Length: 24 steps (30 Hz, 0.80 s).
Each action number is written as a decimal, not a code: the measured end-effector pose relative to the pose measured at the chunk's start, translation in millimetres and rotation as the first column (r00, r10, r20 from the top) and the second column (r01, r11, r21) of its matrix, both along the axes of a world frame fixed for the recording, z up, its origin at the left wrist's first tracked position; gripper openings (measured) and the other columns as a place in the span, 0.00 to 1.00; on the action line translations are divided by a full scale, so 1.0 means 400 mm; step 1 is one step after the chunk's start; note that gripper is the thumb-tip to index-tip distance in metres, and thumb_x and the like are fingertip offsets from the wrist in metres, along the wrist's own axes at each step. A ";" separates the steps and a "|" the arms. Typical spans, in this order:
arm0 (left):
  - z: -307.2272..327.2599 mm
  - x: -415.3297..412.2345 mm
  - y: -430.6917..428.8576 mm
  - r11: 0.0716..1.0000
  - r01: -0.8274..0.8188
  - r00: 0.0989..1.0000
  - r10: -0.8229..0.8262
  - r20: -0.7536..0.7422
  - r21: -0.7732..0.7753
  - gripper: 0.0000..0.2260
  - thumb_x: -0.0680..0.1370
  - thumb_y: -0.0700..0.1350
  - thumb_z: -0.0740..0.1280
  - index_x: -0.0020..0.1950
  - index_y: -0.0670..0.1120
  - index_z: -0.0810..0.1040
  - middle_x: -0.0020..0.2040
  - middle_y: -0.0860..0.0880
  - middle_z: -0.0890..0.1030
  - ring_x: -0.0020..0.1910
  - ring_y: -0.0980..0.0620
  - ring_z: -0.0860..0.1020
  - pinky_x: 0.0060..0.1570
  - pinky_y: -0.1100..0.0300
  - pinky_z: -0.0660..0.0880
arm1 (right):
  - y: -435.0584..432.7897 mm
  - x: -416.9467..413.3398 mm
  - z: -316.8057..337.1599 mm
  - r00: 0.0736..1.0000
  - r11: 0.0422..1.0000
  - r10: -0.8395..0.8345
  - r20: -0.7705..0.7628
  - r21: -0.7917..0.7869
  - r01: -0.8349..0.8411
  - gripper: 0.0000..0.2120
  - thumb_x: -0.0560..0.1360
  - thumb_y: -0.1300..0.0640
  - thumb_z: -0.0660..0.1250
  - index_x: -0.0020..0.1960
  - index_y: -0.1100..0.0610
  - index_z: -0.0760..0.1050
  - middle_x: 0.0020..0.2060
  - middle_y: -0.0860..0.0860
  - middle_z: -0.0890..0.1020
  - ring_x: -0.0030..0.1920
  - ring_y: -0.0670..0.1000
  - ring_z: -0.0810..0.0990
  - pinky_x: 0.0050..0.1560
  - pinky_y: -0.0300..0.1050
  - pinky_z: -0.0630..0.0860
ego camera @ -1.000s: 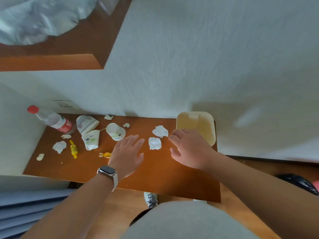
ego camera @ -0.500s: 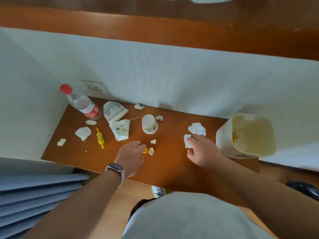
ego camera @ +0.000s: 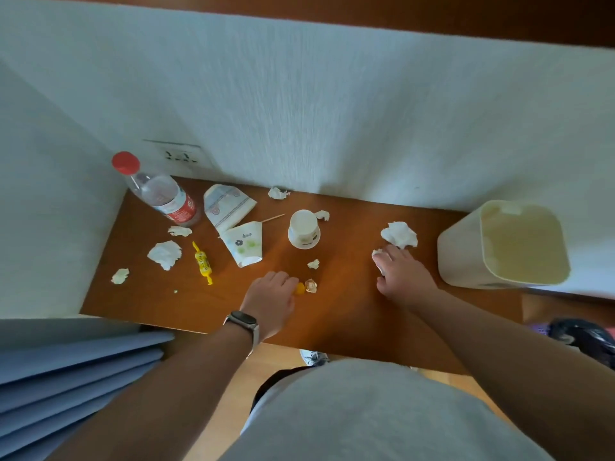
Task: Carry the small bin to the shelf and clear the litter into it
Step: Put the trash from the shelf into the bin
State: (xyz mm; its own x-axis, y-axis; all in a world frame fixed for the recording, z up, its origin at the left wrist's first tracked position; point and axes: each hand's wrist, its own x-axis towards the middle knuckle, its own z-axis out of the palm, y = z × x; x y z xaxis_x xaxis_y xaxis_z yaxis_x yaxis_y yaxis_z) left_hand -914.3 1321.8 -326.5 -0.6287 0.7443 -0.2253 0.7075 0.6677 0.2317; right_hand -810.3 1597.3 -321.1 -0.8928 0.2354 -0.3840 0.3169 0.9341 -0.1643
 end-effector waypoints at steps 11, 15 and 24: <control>0.014 -0.006 0.025 0.999 0.011 1.000 -0.010 -0.019 0.050 0.09 0.77 0.47 0.68 0.56 0.48 0.79 0.47 0.51 0.80 0.42 0.52 0.76 0.38 0.60 0.75 | -0.005 0.035 -0.002 0.999 0.996 -0.040 0.037 -0.076 0.042 0.06 0.76 0.60 0.57 0.50 0.55 0.72 0.41 0.49 0.73 0.42 0.50 0.72 0.40 0.46 0.72; 0.045 0.002 0.066 0.995 0.011 1.000 -0.009 -0.028 0.102 0.09 0.76 0.46 0.69 0.55 0.48 0.80 0.45 0.52 0.80 0.40 0.54 0.75 0.35 0.60 0.75 | 0.004 0.050 0.040 0.998 0.995 -0.018 -0.068 -0.101 0.011 0.05 0.76 0.59 0.59 0.48 0.56 0.73 0.38 0.49 0.72 0.38 0.50 0.72 0.35 0.44 0.69; 0.188 0.028 0.288 0.934 -0.004 0.999 0.017 -0.033 0.357 0.12 0.76 0.46 0.69 0.58 0.48 0.79 0.48 0.53 0.80 0.44 0.54 0.76 0.41 0.61 0.76 | 0.081 0.081 0.234 0.883 0.997 0.028 -0.469 -0.055 -0.060 0.02 0.72 0.61 0.66 0.45 0.57 0.76 0.36 0.49 0.76 0.34 0.50 0.73 0.29 0.44 0.71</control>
State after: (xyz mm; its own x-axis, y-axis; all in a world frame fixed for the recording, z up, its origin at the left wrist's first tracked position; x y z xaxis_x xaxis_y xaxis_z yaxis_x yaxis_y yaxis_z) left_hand -903.2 1437.1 -251.4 -0.6399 0.7647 0.0762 0.7127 0.5535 0.4308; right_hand -777.9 1629.7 -227.7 -0.9813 0.1805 0.0670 0.1470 0.9272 -0.3444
